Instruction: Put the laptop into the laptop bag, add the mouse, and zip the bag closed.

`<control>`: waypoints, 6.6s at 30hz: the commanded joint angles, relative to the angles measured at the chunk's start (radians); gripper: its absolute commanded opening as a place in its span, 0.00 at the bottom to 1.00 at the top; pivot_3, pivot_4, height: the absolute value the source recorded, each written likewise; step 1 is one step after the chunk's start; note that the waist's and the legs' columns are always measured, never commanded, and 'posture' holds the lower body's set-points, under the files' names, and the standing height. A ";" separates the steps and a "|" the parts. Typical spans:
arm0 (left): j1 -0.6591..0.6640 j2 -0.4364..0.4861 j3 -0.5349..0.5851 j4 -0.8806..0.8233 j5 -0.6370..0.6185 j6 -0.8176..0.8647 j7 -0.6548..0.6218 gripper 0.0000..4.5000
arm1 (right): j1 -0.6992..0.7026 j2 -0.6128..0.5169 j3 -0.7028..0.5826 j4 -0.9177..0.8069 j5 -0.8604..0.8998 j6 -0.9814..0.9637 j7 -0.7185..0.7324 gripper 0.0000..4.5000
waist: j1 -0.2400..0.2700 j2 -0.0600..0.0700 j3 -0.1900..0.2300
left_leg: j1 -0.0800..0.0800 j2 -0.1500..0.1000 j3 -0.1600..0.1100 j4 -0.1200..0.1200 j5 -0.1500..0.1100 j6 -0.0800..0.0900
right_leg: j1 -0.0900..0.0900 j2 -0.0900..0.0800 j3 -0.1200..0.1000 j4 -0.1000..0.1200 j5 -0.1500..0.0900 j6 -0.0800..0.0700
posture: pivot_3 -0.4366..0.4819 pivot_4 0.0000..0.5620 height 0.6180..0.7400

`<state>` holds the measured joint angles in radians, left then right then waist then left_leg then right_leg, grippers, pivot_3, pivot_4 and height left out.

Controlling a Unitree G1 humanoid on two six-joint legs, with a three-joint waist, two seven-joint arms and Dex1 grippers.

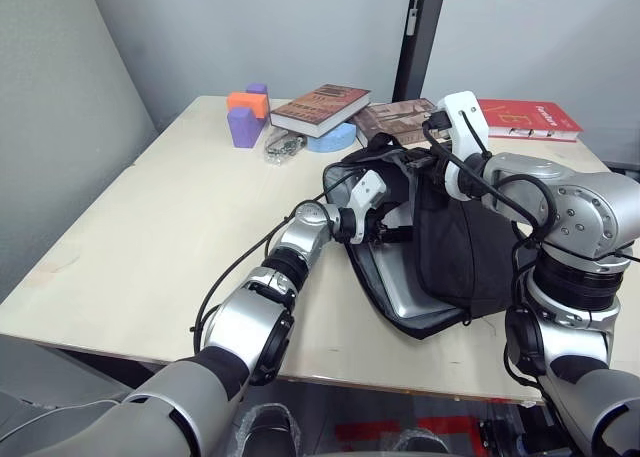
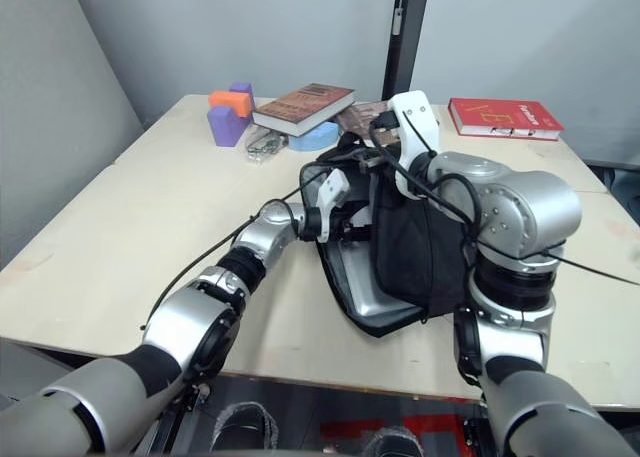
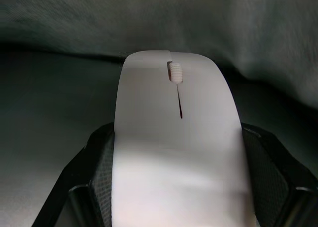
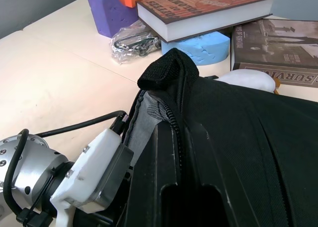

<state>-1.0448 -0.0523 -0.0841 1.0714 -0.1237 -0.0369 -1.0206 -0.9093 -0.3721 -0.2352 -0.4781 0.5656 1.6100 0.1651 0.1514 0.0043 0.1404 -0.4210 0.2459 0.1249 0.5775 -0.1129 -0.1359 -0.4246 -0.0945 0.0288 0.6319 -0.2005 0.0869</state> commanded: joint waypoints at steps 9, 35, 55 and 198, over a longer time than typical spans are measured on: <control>0.040 0.025 0.029 -0.055 -0.013 0.004 0.012 1.00 | -0.020 0.005 -0.050 -0.037 0.038 0.004 -0.027 0.00 | -0.001 0.000 0.000 | 0.000 0.000 0.000 0.000 0.000 0.000 | 0.000 0.000 0.000 0.000 0.001 0.002 | 0.48 0.27 1.00; 0.288 0.748 0.153 -0.754 -0.311 0.613 -0.346 1.00 | 0.172 -0.109 -0.001 -0.036 0.188 -0.088 0.266 0.00 | -0.003 0.001 0.000 | 0.000 0.000 -0.001 -0.003 0.000 -0.001 | 0.000 0.000 -0.002 -0.001 -0.001 -0.002 | 0.48 0.27 1.00; 0.140 0.801 0.090 -0.499 -0.282 0.675 -0.427 1.00 | 0.353 -0.489 0.017 -0.110 0.348 -0.257 0.592 0.91 | 0.005 0.001 0.000 | 0.000 0.001 0.000 -0.001 0.000 0.000 | 0.000 0.000 -0.001 0.000 -0.001 -0.002 | 0.48 0.27 1.00; 0.464 0.528 0.397 -0.900 -0.431 1.186 0.004 0.00 | 0.314 -0.364 0.115 0.585 0.021 -0.507 0.255 0.01 | -0.034 0.002 0.002 | -0.001 -0.006 0.005 -0.012 0.000 0.010 | 0.006 -0.010 -0.006 -0.018 -0.002 -0.003 | 0.48 0.27 1.00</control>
<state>-0.5901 0.5037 0.3113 0.3408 -0.4390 1.0928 -1.0043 -0.5291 -0.7367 -0.1458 0.0679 0.6291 1.1207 0.4176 0.1177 0.0061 0.1424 -0.4222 0.2396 0.1305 0.5658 -0.1129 -0.1259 -0.4183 -0.1049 0.0226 0.6144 -0.2024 0.0838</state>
